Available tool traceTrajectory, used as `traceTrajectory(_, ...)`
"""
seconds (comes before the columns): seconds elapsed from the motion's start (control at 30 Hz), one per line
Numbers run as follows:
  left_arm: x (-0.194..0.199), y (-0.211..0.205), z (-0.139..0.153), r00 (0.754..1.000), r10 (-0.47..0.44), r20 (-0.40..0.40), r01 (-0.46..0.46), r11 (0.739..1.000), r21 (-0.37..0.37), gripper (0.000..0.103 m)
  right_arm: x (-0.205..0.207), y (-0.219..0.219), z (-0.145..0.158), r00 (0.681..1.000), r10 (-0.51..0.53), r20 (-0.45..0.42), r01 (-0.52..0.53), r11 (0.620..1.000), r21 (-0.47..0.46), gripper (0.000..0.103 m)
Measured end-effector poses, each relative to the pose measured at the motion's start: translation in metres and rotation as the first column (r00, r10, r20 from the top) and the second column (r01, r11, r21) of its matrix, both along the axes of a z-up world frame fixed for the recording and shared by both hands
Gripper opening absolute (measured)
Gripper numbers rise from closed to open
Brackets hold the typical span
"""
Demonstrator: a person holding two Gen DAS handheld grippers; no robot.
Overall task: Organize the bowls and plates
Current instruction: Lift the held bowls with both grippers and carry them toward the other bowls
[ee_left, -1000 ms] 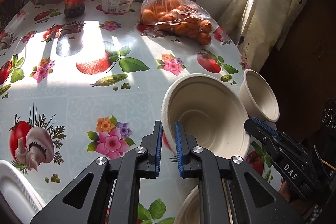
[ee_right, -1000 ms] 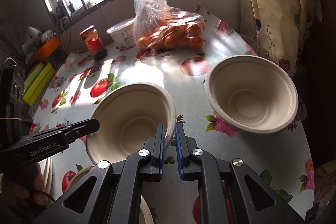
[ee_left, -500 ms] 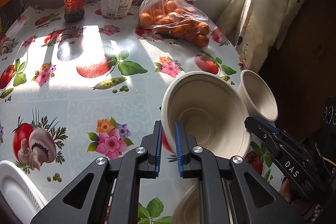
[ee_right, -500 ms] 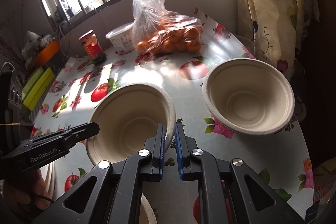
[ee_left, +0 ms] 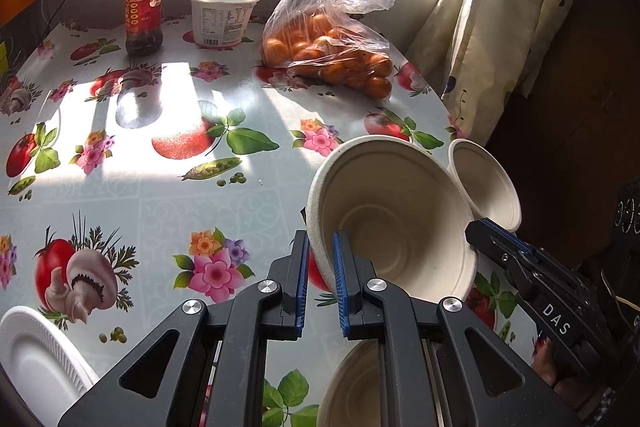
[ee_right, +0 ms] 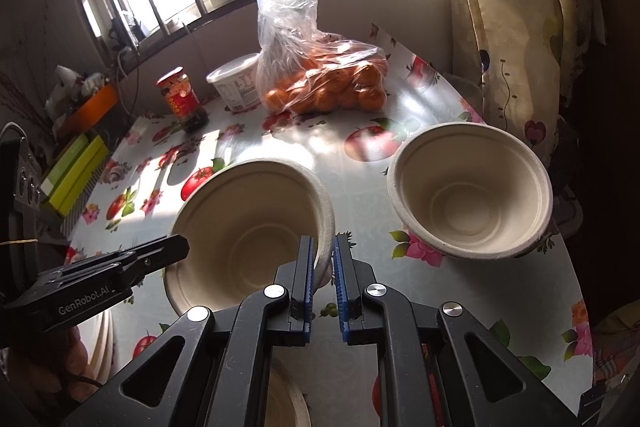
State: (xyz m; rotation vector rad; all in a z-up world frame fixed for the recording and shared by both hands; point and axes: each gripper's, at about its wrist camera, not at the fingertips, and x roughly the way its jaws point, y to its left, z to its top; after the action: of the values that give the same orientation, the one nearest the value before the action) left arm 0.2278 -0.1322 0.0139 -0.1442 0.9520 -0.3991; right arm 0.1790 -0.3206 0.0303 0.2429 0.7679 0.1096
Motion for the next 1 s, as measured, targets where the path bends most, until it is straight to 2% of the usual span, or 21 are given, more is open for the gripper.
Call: traceTrajectory(1.0, -0.055, 0.021, 0.034, 0.997, -0.017, 0.077, 0.019, 0.999, -0.031, 0.013, -0.062, 0.019, 0.036, 0.996, -0.012, 0.084, 0.013, 1.0, -0.005, 0.011)
